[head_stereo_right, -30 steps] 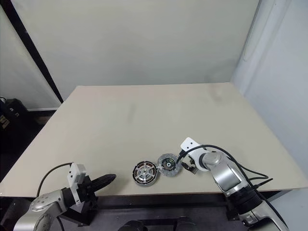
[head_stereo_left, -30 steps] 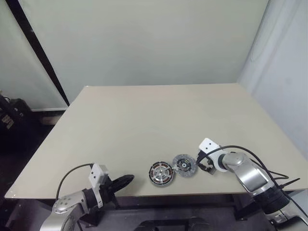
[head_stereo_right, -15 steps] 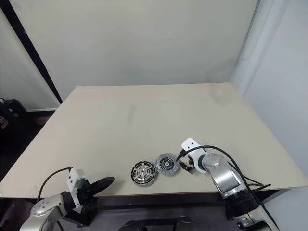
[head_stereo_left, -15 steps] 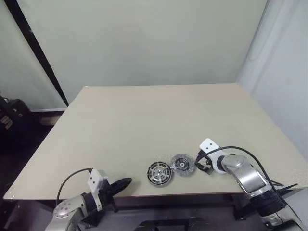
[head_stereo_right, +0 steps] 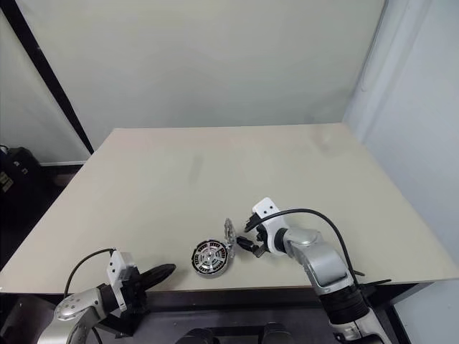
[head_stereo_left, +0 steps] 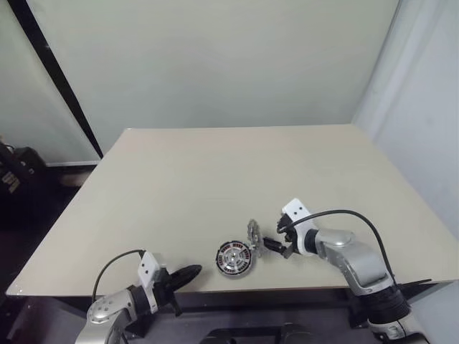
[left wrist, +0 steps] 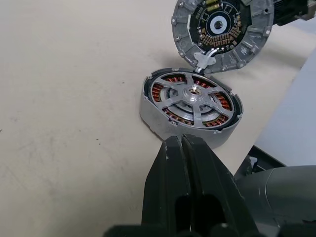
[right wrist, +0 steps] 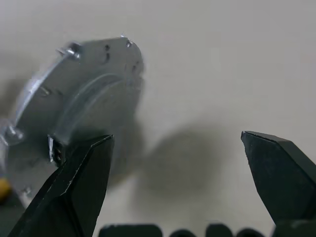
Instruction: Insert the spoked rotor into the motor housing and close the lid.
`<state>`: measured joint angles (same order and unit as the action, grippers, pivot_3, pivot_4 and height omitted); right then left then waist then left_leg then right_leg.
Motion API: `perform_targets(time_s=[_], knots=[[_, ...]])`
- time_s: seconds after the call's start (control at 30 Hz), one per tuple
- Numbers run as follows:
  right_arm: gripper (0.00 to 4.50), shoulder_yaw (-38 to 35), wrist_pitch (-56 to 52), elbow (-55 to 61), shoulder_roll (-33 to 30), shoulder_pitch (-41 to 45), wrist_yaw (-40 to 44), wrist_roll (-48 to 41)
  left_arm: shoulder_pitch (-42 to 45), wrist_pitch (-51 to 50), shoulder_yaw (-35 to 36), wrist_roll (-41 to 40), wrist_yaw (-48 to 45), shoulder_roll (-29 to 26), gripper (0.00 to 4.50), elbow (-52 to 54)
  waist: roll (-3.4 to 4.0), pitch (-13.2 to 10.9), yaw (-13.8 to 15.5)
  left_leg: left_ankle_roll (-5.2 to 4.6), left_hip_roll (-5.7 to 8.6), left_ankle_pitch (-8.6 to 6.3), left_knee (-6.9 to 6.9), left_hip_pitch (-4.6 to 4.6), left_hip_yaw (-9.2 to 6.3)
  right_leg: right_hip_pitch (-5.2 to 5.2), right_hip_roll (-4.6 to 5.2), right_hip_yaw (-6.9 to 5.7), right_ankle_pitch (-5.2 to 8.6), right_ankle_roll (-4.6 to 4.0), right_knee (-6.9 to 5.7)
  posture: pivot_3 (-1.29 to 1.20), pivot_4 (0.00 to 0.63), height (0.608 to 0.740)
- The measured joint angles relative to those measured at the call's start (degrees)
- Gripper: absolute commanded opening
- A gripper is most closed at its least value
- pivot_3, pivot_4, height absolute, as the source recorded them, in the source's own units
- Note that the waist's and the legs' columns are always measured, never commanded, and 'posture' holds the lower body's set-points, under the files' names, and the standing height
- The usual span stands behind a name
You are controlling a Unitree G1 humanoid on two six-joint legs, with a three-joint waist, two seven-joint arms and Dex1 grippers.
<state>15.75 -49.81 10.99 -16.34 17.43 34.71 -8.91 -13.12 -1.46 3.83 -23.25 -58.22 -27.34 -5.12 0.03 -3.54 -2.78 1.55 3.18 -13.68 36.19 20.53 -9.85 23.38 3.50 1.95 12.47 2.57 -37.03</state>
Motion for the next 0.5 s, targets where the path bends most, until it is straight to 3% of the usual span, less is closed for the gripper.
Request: perform_targets(time_s=[0.5], knots=[[4.49, 11.93, 7.75, -5.63, 3.18, -0.09, -0.57, 2.87, -0.35, 0.35, -0.06, 0.03, -0.01, -0.14, 0.00, -0.03, 0.02, 0.02, -0.01, 0.01, 0.01, 0.00, 0.00, -0.02, -0.01, 0.01, -0.01, 0.00, 0.00, 0.00, 0.00, 0.00, 0.000, 0.740]])
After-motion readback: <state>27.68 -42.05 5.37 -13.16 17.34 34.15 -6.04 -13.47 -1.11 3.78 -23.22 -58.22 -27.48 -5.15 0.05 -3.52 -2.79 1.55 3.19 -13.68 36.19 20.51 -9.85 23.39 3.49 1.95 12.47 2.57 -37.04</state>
